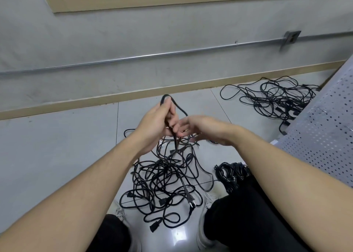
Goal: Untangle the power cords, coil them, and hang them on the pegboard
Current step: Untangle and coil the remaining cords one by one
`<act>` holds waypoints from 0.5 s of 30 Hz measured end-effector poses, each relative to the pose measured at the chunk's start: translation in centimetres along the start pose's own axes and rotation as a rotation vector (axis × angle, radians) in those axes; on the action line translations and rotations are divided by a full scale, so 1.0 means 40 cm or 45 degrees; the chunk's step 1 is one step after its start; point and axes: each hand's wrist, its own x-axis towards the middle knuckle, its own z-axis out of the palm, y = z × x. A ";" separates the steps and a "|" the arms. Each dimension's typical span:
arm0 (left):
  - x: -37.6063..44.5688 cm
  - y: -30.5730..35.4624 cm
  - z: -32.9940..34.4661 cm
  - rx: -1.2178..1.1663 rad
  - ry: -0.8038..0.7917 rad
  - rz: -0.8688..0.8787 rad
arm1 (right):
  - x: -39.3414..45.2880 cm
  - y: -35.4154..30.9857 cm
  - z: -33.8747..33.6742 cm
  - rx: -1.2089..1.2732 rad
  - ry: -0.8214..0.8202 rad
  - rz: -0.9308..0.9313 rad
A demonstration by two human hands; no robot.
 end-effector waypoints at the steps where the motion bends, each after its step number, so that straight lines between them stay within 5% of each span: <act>1: -0.002 0.007 0.002 -0.059 0.010 0.002 | -0.004 0.001 0.009 -0.090 -0.173 -0.044; 3: -0.006 0.013 0.001 -0.117 0.020 -0.010 | -0.005 -0.002 0.037 -0.233 -0.426 -0.074; 5: -0.008 0.011 -0.004 -0.085 0.060 -0.012 | -0.004 -0.007 0.065 -0.324 -0.456 -0.044; 10: 0.003 -0.011 -0.024 0.105 0.188 0.094 | 0.017 -0.008 0.101 -0.465 -0.143 -0.172; 15: 0.007 -0.062 -0.079 0.611 0.033 -0.037 | 0.021 -0.034 0.093 0.088 0.082 -0.294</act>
